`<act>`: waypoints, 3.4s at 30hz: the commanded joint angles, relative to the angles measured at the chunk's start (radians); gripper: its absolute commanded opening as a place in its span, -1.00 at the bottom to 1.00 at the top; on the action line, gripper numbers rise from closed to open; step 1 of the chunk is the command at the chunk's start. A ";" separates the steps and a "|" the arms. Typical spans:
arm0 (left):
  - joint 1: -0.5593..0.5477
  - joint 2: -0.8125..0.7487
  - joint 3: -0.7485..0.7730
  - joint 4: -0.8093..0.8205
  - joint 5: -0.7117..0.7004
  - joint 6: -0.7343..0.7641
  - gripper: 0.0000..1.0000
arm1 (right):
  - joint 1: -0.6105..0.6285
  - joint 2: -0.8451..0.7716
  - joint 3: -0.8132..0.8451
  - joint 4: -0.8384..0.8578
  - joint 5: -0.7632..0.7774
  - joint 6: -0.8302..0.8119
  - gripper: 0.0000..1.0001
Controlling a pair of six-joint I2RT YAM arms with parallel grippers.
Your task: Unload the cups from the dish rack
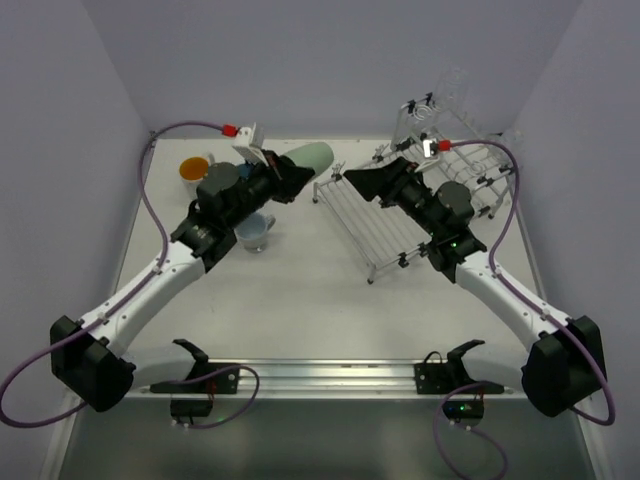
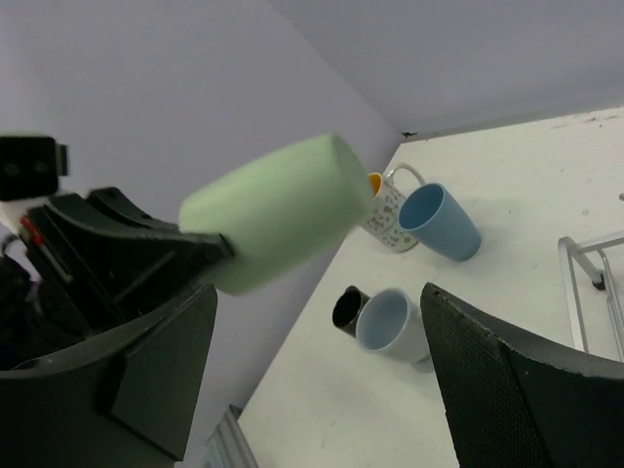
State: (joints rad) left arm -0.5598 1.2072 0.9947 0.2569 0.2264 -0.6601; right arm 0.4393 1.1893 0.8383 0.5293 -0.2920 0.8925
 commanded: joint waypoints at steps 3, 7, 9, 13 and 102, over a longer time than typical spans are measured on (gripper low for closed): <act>0.001 -0.031 0.376 -0.699 -0.522 0.298 -1.00 | -0.030 0.013 0.067 0.022 -0.032 -0.070 0.82; 0.004 0.034 0.531 -1.037 -0.723 0.304 -1.00 | -0.036 0.038 0.186 -0.147 -0.029 -0.200 0.83; 0.014 0.060 0.553 -1.120 -0.786 0.272 -1.00 | -0.036 0.052 0.241 -0.213 -0.036 -0.276 0.84; 0.108 0.115 0.561 -1.218 -0.734 0.240 -1.00 | -0.037 0.053 0.278 -0.307 0.000 -0.365 0.84; 0.258 -0.443 -0.211 -0.275 0.245 0.299 1.00 | -0.094 0.519 1.108 -0.908 0.754 -0.833 0.98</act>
State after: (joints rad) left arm -0.2577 0.7765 0.7979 -0.1101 0.4316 -0.4252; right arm 0.3721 1.6253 1.8103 -0.2066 0.3309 0.1280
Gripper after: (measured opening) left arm 0.997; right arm 0.989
